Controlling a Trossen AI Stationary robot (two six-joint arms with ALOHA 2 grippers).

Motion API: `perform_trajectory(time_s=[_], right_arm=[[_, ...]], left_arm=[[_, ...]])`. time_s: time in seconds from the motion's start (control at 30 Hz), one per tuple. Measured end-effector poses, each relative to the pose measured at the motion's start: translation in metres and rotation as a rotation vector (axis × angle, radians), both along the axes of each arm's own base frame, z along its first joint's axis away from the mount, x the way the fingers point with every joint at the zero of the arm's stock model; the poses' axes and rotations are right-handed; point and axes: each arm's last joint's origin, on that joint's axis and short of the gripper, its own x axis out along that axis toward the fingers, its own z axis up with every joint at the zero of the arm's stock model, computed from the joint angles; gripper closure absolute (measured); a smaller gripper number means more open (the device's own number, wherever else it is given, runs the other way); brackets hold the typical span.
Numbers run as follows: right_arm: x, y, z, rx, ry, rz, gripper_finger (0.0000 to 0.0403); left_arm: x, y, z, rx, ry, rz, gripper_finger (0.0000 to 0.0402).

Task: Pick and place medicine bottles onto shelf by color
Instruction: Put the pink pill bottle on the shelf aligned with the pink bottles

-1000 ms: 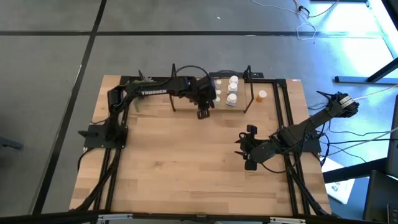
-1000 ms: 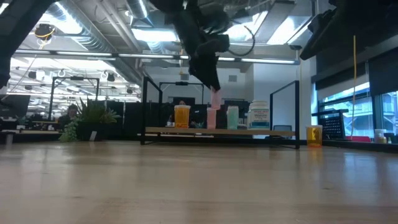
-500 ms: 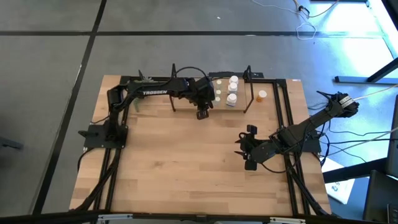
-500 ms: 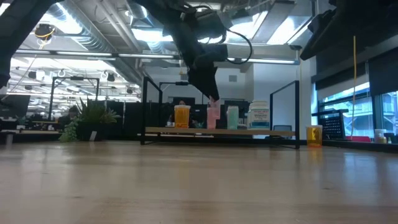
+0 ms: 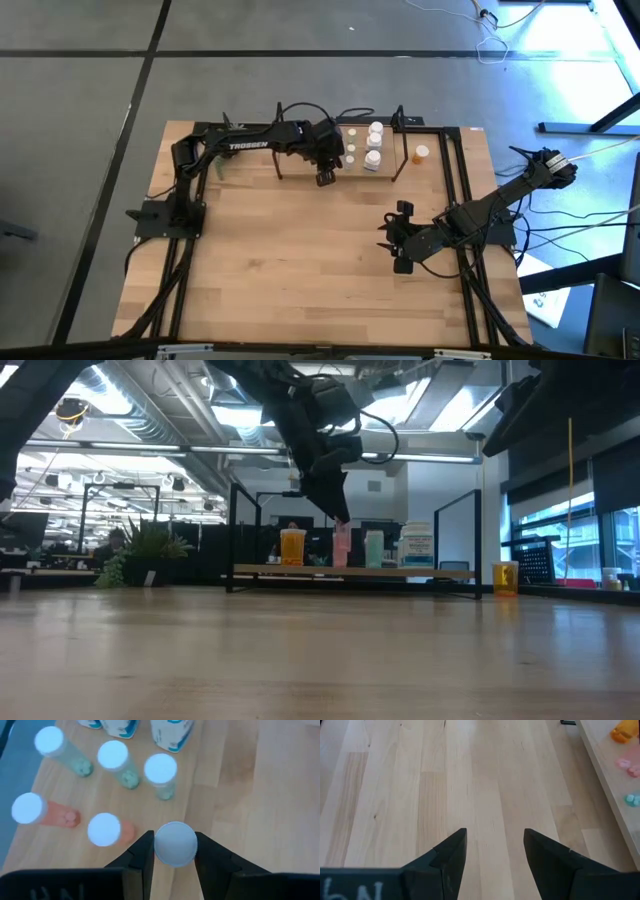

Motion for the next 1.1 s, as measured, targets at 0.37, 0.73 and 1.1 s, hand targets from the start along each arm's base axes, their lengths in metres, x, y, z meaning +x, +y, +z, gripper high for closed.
perform_trajectory(time_s=[0.37, 0.73, 1.1], right_arm=[[0.0, 0.0, 0.0, -0.004, -0.002, -0.004, 0.0205], [0.0, -0.005, 0.002, -0.118, -0.064, -0.106, 0.0205], [0.0, -0.005, 0.002, -0.127, -0.07, -0.116, 0.0205]], left_arm=[[0.004, 0.001, -0.013, -0.021, 0.022, 0.009, 0.0295], [0.003, 0.001, -0.012, -0.018, 0.03, 0.015, 0.0295], [0.0, 0.008, -0.012, -0.018, 0.032, 0.033, 0.0295]])
